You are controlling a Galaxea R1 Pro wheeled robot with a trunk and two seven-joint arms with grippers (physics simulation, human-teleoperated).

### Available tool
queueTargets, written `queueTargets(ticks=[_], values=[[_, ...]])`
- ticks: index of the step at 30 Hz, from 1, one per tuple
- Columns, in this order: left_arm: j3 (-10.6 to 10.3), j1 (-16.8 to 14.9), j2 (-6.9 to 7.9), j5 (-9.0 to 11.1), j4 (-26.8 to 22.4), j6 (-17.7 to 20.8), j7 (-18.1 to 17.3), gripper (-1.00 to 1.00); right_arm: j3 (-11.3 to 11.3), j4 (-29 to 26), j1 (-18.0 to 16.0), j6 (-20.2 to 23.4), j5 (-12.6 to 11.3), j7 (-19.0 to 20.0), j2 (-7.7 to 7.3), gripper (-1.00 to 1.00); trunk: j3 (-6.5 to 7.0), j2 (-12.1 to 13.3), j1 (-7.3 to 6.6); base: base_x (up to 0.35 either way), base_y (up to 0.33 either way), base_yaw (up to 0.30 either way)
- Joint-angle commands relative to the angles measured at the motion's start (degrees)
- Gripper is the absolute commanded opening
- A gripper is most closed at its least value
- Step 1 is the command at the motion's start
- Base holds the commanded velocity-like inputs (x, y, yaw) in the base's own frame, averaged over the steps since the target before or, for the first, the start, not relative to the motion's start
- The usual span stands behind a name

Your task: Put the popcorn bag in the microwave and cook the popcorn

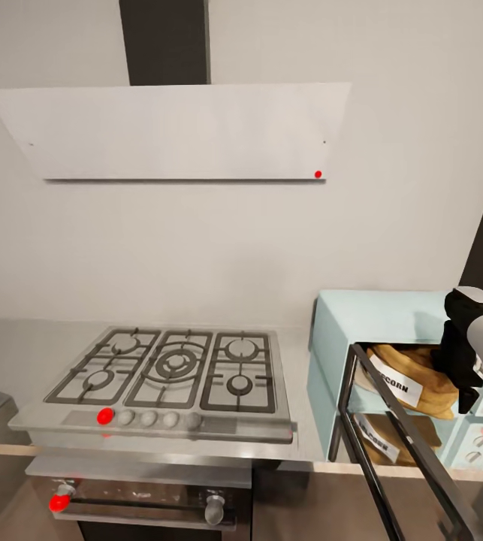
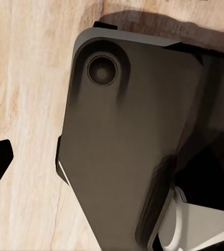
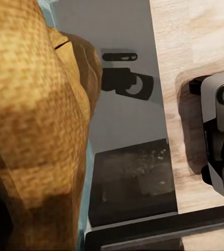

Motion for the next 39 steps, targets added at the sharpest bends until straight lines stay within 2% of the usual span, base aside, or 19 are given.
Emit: queueTargets(ticks=[1,39], values=[[0.24,-0.01,-0.03,0.06,-0.12,0.25,0.15,1.0,-0.01,-0.04,-0.05,0.61,-0.13,-0.2,0.0,1.0,0.0,-0.06,0.01,0.0,0.0,0.0],[0.24,-0.03,-0.04,0.06,-0.12,0.25,0.15,1.0,-0.14,-0.04,-0.07,0.84,-0.24,-0.09,0.0,1.0,3.62,-0.06,0.01,0.0,0.0,0.0]])
